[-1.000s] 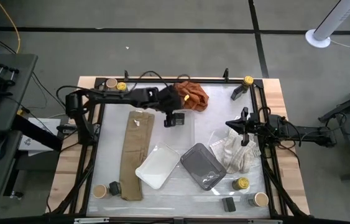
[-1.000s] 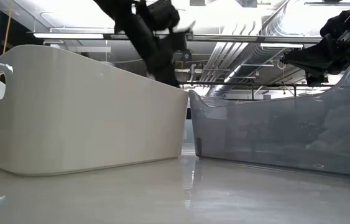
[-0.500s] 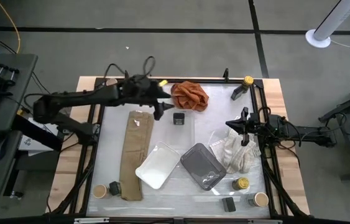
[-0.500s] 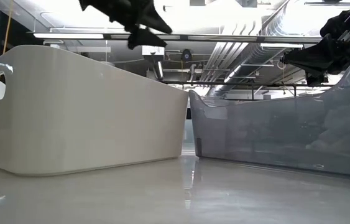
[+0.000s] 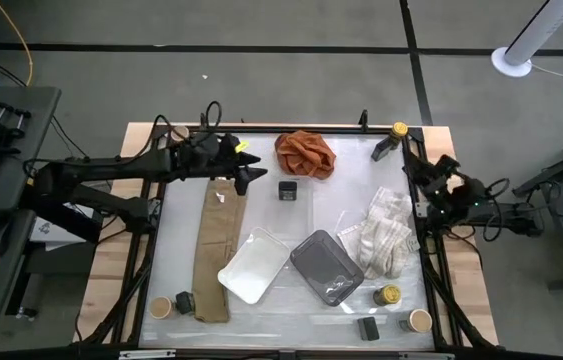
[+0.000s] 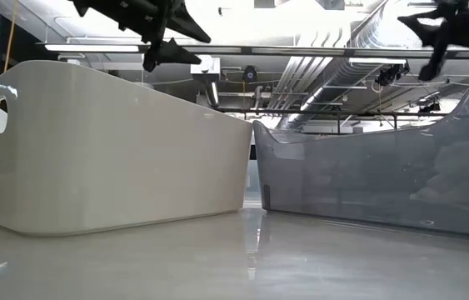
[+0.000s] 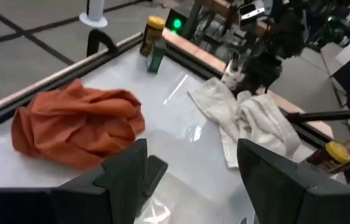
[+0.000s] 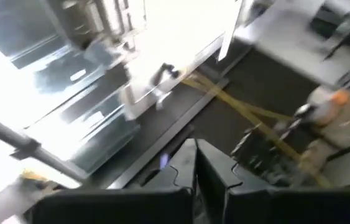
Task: Sort spices by type
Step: Put the green seasoning can into the transparent bin
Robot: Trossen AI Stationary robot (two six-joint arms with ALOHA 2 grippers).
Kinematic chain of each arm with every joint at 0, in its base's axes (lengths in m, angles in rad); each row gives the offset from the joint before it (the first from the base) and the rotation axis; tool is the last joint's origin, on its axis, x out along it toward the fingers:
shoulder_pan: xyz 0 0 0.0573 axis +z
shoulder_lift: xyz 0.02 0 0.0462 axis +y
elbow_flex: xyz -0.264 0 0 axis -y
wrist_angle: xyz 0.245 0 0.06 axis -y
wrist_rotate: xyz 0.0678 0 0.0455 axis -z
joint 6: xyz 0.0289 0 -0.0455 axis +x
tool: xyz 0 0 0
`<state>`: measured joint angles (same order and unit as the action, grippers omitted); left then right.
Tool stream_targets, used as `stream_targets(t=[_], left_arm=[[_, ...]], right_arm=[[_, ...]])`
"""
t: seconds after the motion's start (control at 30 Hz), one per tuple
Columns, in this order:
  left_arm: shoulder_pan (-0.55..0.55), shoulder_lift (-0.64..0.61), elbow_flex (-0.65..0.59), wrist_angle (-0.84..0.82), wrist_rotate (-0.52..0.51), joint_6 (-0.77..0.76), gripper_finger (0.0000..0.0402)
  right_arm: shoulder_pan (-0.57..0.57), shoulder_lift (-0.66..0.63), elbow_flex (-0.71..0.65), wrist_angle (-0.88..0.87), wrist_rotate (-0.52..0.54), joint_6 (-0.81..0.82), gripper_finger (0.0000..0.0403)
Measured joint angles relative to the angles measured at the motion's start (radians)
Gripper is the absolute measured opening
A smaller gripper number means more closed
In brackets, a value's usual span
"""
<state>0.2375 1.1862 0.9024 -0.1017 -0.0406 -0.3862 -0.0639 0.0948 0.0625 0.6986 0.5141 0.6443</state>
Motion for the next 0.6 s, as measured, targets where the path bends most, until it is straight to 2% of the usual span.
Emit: stream_targets(t=[0.13, 0.23, 0.47, 0.6], left_arm=[[0.031, 0.000, 0.000, 0.011, -0.001, 0.005, 0.0236], [0.062, 0.000, 0.000, 0.059, 0.008, 0.003, 0.0236], [0.110, -0.024, 0.000, 0.066, 0.142, -0.030, 0.0236], [0.111, -0.069, 0.000, -0.045, 0.177, 0.004, 0.0236]], right_arm=[[-0.027, 0.185, 0.117, -0.037, -0.086, 0.013, 0.0004], [-0.065, 0.342, 0.245, -0.153, -0.075, -0.030, 0.0004], [-0.211, 0.682, 0.608, -0.815, 0.182, -0.023, 0.0004], [-0.307, 0.844, 0.775, -1.088, 0.185, 0.058, 0.0005]])
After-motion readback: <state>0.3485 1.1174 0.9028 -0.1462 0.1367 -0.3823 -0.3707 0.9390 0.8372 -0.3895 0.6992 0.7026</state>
